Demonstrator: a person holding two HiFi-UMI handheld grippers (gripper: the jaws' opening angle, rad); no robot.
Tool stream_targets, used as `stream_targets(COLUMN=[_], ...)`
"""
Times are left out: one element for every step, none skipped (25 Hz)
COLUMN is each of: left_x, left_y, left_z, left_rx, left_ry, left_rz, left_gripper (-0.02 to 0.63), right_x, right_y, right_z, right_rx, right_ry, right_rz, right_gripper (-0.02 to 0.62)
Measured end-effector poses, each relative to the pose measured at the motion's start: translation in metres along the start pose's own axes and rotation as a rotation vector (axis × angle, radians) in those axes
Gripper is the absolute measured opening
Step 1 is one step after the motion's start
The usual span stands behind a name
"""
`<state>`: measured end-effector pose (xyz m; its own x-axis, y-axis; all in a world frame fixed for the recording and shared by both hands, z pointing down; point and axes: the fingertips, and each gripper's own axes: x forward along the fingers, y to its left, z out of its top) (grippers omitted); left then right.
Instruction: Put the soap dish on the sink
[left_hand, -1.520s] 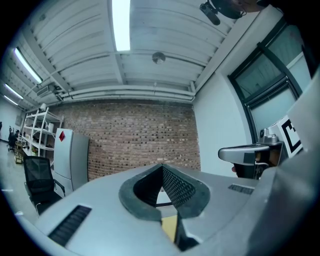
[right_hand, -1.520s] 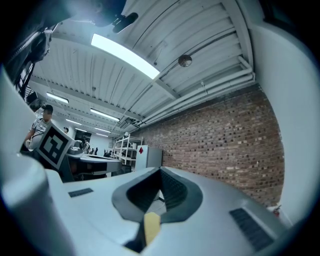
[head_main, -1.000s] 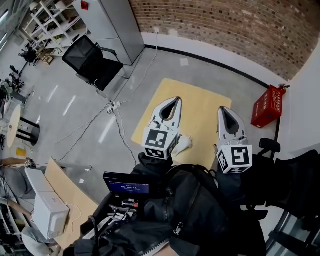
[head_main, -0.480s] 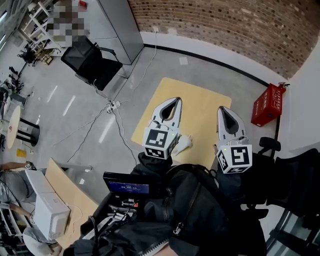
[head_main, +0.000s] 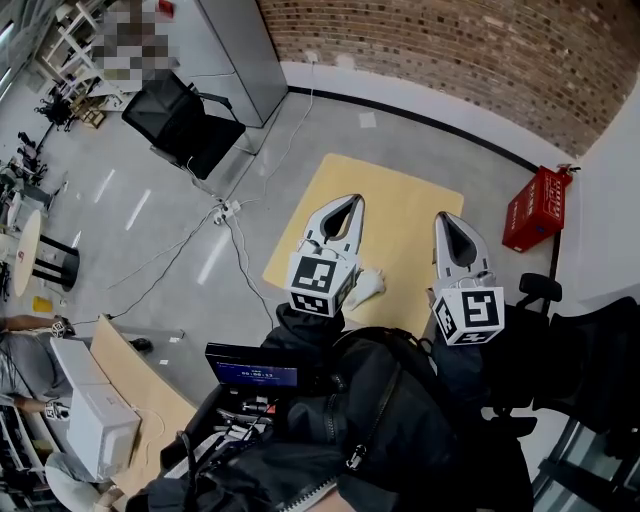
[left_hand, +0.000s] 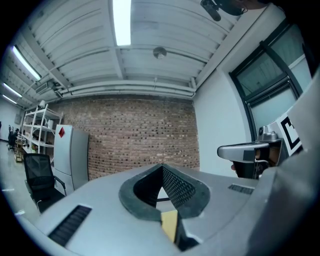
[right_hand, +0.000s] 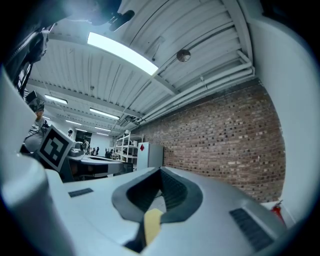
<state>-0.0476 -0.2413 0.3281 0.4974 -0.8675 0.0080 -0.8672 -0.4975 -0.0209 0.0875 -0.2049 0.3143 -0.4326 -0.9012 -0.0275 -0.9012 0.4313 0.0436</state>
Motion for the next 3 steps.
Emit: stream_targets(left_x=[0.0002, 0.0006, 0.0009], left_y=[0.0006, 0.0012, 0.0017], left_z=[-0.0006, -0.0013, -0.0019], left_rx=[0.000, 0.000, 0.000], left_ry=[0.001, 0.001, 0.002], left_rz=[-0.001, -0.001, -0.002], left_gripper=[0.002, 0.002, 0.002], right_x=[0.0007, 0.0014, 0.0021], right_y=[0.0004, 0.0008, 0.0011], right_z=[-0.0006, -0.0012, -0.0017], right_rx=[-0.001, -0.001, -0.002], right_ry=[0.001, 0.001, 0.002], right_rz=[0.001, 0.001, 0.002], right_gripper=[0.005, 0.005, 0.005])
